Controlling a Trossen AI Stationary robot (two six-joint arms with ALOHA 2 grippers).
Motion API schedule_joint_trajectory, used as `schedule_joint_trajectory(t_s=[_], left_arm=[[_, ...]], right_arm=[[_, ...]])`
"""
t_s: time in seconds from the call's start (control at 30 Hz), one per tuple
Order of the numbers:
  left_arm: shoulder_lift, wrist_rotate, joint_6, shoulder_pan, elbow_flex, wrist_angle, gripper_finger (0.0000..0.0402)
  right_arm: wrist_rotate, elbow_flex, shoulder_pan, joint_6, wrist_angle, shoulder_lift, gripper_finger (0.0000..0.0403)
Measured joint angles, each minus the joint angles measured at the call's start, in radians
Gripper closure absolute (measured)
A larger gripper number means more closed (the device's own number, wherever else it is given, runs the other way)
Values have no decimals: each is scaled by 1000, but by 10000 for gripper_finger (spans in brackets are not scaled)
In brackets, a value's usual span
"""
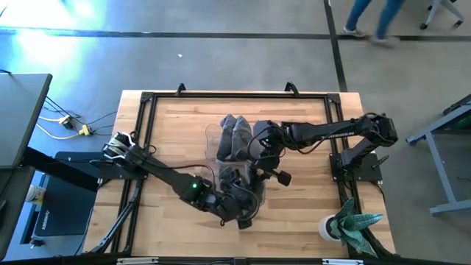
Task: Pick & Place hat
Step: Adjust the black caps in the bottom transparent bin
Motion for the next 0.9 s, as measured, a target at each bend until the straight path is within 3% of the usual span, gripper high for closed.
schedule_joint_trajectory(t_s=[0.3,0.43,0.6,0.9], left_arm=[[12,-9,28,0,1,25,401],[-20,-37,-4,-30,1,-108,401],[-68,-36,-147,-73,0,-287,401],[-168,-57,-272,-109,5,-357,401]], right_arm=[[-4,0,-1,1,-31,0,390],[20,0,-4,1,-50,0,393],[136,0,-4,-21,-77,0,397],[325,0,-13,-100,-43,51,385]])
